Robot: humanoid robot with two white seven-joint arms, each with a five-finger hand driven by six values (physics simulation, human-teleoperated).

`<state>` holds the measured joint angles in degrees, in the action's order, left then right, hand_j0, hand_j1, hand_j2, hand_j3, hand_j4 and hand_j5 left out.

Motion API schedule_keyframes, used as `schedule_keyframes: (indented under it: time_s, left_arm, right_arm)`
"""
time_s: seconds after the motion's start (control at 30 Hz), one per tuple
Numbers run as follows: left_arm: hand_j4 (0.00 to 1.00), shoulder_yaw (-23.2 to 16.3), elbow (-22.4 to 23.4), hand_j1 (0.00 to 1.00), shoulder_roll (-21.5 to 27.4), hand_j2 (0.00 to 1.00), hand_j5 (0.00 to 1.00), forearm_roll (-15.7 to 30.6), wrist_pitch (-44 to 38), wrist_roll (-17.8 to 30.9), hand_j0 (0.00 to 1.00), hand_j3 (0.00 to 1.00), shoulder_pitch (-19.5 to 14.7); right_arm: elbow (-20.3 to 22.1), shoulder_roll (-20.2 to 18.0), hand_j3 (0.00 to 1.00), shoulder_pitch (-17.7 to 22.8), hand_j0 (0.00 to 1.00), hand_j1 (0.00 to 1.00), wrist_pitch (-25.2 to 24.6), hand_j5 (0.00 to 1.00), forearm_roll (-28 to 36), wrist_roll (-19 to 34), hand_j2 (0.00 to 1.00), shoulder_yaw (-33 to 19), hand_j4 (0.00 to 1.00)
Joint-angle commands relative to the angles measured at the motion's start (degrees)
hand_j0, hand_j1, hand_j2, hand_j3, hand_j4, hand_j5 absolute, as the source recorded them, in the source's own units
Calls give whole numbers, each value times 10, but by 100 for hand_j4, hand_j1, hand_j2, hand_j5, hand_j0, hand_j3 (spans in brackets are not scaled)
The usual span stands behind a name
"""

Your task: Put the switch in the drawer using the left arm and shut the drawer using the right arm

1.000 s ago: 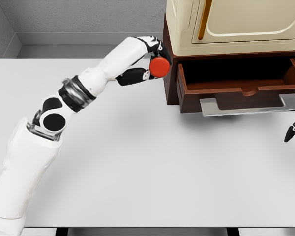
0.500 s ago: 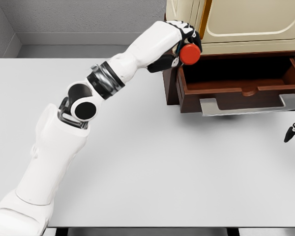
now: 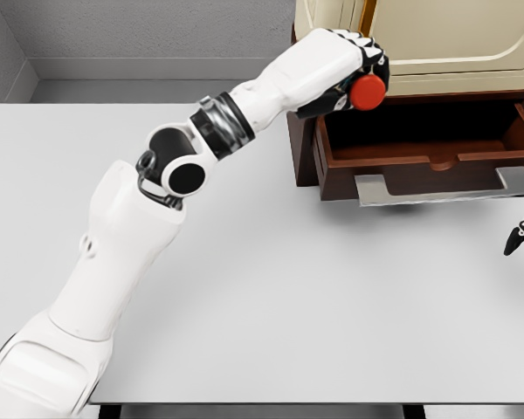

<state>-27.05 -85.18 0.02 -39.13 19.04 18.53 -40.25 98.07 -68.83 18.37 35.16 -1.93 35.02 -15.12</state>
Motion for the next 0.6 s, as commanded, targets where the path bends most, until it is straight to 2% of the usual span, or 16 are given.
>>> schedule_keyframes:
  time_s: [0.0, 0.23, 0.27, 0.33, 0.37, 0.57]
  left_arm:
    - [34, -7, 9, 34, 0, 34, 34, -5, -1, -1, 34, 34, 0]
    - [34, -17, 8, 34, 0, 34, 34, -7, -1, -1, 34, 34, -3]
    - [39, -17, 8, 39, 0, 39, 39, -13, -1, -1, 39, 39, -3]
    - [64, -17, 7, 64, 0, 64, 64, -13, 0, -2, 64, 64, -3]
    - [71, -17, 4, 71, 0, 71, 71, -14, 2, -2, 71, 71, -3]
    - [76, -17, 4, 76, 0, 76, 76, -17, 2, -2, 76, 76, -2]
  right_arm:
    - [0, -1, 54, -1, 54, 54, -2, 54, 3, 0, 54, 1, 54]
    - [0, -1, 54, -4, 54, 54, -2, 54, 3, 0, 54, 8, 54]
    - [0, -1, 54, -4, 54, 54, -2, 54, 3, 0, 54, 8, 54]
    - [0, -1, 54, -4, 54, 54, -2, 54, 3, 0, 54, 9, 54]
    - [0, -1, 54, -4, 54, 54, -2, 54, 3, 0, 54, 9, 54]
    - [0, -1, 54, -4, 54, 54, -2, 54, 3, 0, 54, 9, 54]
